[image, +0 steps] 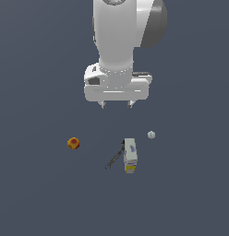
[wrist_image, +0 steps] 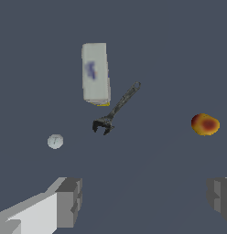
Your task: Pick up a designated object from a clutter of objects.
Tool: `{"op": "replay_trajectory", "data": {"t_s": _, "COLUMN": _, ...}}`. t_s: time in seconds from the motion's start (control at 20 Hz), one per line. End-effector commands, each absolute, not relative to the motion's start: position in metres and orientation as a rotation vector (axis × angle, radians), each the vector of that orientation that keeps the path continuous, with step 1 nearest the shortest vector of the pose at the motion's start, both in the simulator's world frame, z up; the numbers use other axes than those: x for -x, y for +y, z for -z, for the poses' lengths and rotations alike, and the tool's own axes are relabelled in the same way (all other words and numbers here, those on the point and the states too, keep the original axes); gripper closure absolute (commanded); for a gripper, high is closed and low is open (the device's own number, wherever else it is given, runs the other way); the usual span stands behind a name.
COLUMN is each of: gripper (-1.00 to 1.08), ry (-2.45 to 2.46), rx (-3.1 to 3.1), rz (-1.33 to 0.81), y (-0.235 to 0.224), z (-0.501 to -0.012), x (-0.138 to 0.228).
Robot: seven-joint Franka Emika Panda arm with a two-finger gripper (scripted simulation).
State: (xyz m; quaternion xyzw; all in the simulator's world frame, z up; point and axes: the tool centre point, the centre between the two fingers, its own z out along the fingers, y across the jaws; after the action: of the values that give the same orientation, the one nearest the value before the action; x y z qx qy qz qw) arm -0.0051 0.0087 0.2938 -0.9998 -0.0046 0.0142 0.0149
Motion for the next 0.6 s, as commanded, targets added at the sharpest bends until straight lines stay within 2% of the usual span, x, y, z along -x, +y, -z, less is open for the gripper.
{"op": "replay_trajectory", "data": {"t_s": 0.0, "gripper": -0.92, "ry": -0.016, "rx": 3.111, "rz": -0.044, "y": 0.009, "z": -0.294, "x": 0.005}}
{"op": "replay_trajectory", "data": {"t_s": 0.55, "gripper": -0.92, "ry": -0.138, "rx": 3.115, "rz": -0.040, "y": -0.006, "z": -0.281, "x": -0.002}}
